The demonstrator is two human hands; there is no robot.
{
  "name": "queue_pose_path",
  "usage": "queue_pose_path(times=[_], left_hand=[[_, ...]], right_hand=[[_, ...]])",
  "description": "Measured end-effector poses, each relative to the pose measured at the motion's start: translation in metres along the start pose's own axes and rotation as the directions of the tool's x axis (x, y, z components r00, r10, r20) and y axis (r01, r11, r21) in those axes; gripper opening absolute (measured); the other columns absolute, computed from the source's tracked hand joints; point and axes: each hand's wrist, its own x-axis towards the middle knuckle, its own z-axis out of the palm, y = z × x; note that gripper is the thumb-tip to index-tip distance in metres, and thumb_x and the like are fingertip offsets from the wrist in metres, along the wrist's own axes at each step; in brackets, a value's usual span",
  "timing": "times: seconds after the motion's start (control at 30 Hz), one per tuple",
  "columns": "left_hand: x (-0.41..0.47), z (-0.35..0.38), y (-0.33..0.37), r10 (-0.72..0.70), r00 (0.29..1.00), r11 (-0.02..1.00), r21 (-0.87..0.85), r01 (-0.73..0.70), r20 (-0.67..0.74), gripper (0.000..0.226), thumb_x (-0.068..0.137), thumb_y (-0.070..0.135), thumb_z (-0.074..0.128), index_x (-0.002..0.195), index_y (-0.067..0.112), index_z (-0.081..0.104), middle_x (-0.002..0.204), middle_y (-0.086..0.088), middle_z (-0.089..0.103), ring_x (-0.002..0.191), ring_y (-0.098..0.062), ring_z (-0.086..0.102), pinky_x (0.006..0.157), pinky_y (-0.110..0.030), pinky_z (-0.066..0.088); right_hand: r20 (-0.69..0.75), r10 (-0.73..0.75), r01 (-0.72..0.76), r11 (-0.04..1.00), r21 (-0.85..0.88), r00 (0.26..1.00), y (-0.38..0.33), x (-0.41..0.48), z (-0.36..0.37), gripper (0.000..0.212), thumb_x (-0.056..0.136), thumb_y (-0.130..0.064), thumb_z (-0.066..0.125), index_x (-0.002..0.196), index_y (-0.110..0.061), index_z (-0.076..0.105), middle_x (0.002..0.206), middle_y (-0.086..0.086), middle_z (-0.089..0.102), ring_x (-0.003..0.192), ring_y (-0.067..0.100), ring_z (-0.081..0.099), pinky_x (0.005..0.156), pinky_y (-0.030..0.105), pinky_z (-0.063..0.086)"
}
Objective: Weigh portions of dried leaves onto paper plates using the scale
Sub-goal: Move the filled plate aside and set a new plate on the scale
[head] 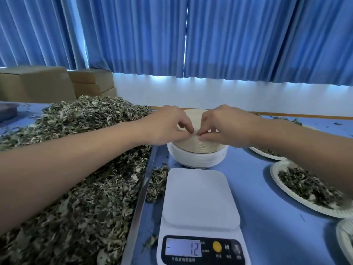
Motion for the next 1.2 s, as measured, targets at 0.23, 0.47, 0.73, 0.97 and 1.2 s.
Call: queue_pose_path(times=[0.23,0.47,0.73,0.97,1.2], left_hand=[[0.005,0.002,0.000,0.080,0.997,0.997,0.014,-0.080,-0.005,0.015,0.086,0.022,0.070,0.098,0.025,0.078,0.103,0.011,0.072,0.100,-0.008,0.063,0.093,-0.032,0.047],[0.008,-0.003,-0.001,0.110,0.994,0.994,-0.011,-0.110,-0.014,0.014,0.090,0.025,0.067,0.101,0.025,0.076,0.105,0.014,0.070,0.102,-0.005,0.060,0.094,-0.029,0.046],[0.006,-0.018,0.006,0.092,0.994,0.995,0.036,-0.090,-0.062,0.019,0.093,0.028,0.065,0.109,0.025,0.073,0.109,0.012,0.069,0.101,-0.004,0.058,0.090,-0.022,0.043],[-0.031,-0.029,0.032,0.116,0.992,0.993,0.041,-0.114,-0.047,0.019,0.094,0.025,0.062,0.110,0.022,0.073,0.109,0.010,0.068,0.102,-0.009,0.060,0.094,-0.031,0.045],[-0.097,-0.009,0.063,0.277,0.959,0.951,0.126,-0.282,0.052,0.021,0.097,0.023,0.060,0.114,0.019,0.071,0.109,0.003,0.067,0.104,-0.014,0.058,0.091,-0.036,0.043]], right_hand=[[0.001,-0.054,0.053,0.994,-0.099,0.999,-0.002,-0.002,-0.003,0.024,0.101,-0.036,0.053,0.110,-0.036,0.075,0.099,-0.015,0.059,0.088,0.013,0.051,0.073,0.038,0.050],[-0.028,-0.078,0.071,0.976,-0.204,0.997,-0.004,-0.009,-0.008,0.033,0.105,-0.040,0.040,0.118,-0.029,0.068,0.110,-0.010,0.056,0.104,0.012,0.053,0.077,0.040,0.051],[-0.150,-0.071,0.037,0.975,-0.217,0.986,-0.003,-0.014,-0.028,0.034,0.105,-0.039,0.039,0.118,-0.030,0.068,0.107,-0.008,0.057,0.100,0.016,0.056,0.073,0.037,0.048],[-0.210,-0.040,-0.007,0.976,-0.218,0.977,-0.038,-0.047,-0.033,0.043,0.102,-0.043,0.028,0.112,-0.030,0.068,0.104,-0.009,0.056,0.094,0.017,0.057,0.064,0.035,0.044],[-0.258,-0.046,-0.016,0.972,-0.234,0.965,-0.106,-0.111,-0.003,0.011,0.096,-0.022,0.066,0.104,-0.018,0.072,0.096,0.000,0.065,0.076,0.027,0.062,0.048,0.039,0.052]])
